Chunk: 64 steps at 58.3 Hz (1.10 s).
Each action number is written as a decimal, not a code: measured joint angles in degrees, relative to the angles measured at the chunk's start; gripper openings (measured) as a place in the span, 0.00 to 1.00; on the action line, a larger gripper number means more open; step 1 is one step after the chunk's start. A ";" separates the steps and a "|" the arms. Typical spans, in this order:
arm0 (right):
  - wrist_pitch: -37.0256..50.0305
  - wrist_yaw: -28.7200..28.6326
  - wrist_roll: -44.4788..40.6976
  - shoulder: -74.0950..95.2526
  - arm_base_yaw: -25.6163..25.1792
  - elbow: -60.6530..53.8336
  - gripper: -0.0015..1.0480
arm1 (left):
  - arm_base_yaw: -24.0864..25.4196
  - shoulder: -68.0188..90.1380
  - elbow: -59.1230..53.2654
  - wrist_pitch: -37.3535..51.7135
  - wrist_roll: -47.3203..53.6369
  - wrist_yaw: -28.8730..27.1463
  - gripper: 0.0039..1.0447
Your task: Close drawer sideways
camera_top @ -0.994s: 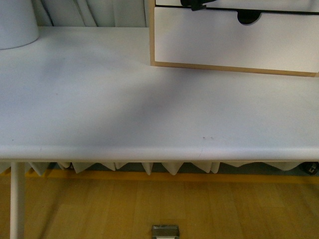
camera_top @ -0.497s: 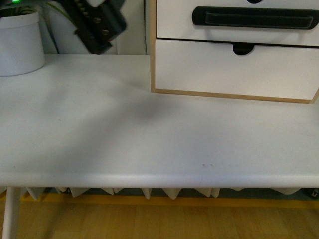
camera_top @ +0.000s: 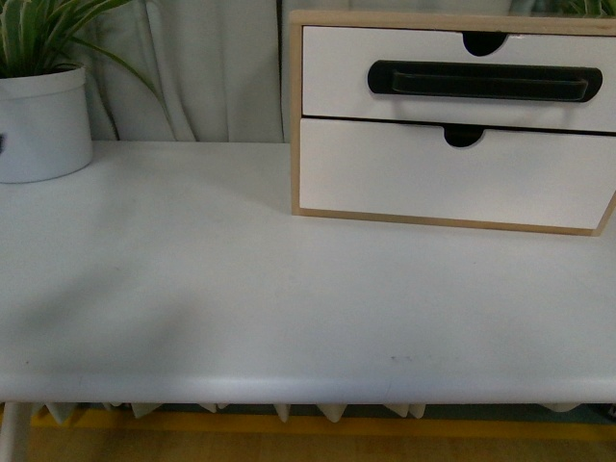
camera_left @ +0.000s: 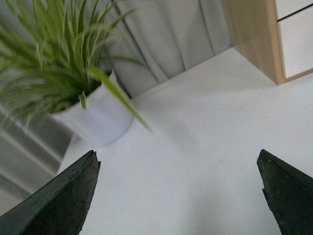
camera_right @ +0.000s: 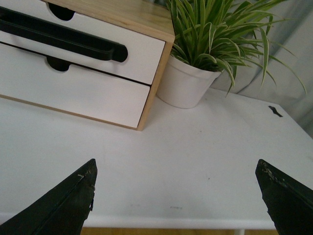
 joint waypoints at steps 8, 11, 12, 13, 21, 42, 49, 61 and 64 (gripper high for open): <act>-0.28 0.87 1.84 -4.17 0.33 -1.27 0.91 | 1.68 -6.01 -1.46 -6.60 -8.02 0.04 0.94; -0.28 0.85 2.05 -4.20 0.39 -1.29 0.91 | 1.68 -6.27 -1.44 -6.67 -9.27 0.28 0.94; -0.28 0.85 2.14 -4.20 0.42 -1.29 0.91 | 1.68 -6.25 -1.44 -6.69 -9.62 0.31 0.94; -0.28 0.85 2.19 -4.17 0.42 -1.29 0.91 | 1.68 -6.19 -1.44 -6.71 -9.84 0.28 0.94; -0.90 -6.40 6.45 -6.78 -2.05 -2.23 0.82 | 2.23 -7.26 -2.71 -4.70 -18.03 -0.04 0.79; 1.22 -11.52 14.43 -14.21 -4.22 -11.04 0.20 | 10.05 -17.14 -7.96 -9.09 -27.58 7.02 0.16; 1.88 -11.56 14.64 -15.74 -4.26 -13.09 0.01 | 10.14 -20.96 -9.25 -11.67 -28.04 7.34 0.04; 2.29 -11.54 14.69 -17.29 -4.26 -15.15 0.01 | 10.16 -25.09 -11.45 -13.03 -28.22 7.39 0.04; 2.43 -11.54 14.71 -17.59 -4.26 -15.41 0.01 | 10.16 -25.92 -11.45 -13.62 -28.24 7.26 0.04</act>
